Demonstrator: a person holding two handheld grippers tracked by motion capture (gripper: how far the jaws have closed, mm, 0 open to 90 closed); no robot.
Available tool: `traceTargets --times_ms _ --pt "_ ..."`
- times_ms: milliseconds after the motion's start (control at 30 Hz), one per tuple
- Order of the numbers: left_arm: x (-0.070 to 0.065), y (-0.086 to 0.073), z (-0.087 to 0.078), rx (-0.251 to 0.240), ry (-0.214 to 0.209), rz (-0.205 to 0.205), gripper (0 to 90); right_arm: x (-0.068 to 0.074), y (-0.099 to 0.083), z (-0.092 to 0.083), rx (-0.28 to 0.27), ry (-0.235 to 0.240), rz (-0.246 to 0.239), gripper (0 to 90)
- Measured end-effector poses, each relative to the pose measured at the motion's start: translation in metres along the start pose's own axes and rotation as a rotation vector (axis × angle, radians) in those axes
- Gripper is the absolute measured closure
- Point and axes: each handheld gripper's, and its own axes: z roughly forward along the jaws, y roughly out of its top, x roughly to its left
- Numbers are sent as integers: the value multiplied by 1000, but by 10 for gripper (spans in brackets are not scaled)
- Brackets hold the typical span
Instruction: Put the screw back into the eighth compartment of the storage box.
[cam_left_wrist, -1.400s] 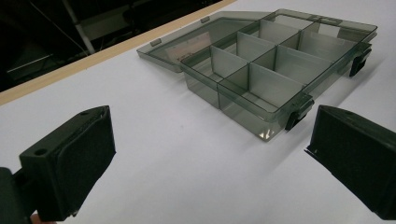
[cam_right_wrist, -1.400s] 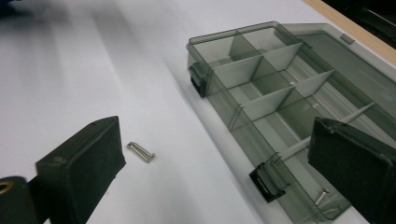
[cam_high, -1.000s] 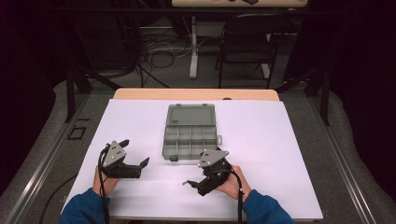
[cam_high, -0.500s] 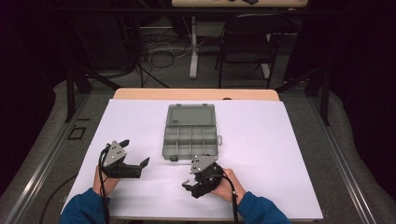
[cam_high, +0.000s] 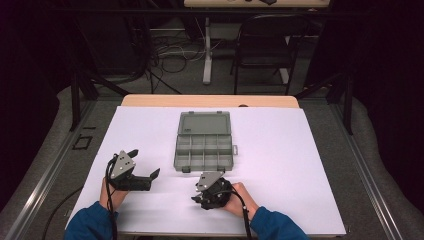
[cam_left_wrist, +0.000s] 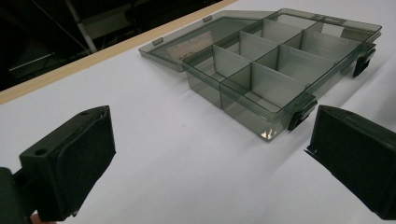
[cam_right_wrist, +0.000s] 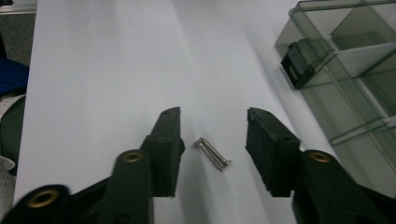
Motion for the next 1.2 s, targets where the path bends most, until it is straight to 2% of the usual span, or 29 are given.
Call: traceTargets --times_ms 133,400,567,800,1200 --pt "0 0 0 0 1 0 0 0 0 7 21 28 6 631" --pt "-1 0 0 1 -1 6 0 -1 -3 16 67 55 17 754" --pt "-1 0 -1 0 0 -2 0 -1 -3 17 66 75 26 837" --pt "-2 1 -1 -1 -5 2 0 -2 -5 13 77 75 58 851" --pt "-1 1 -1 -1 0 0 0 -9 -3 0 33 52 77 853"
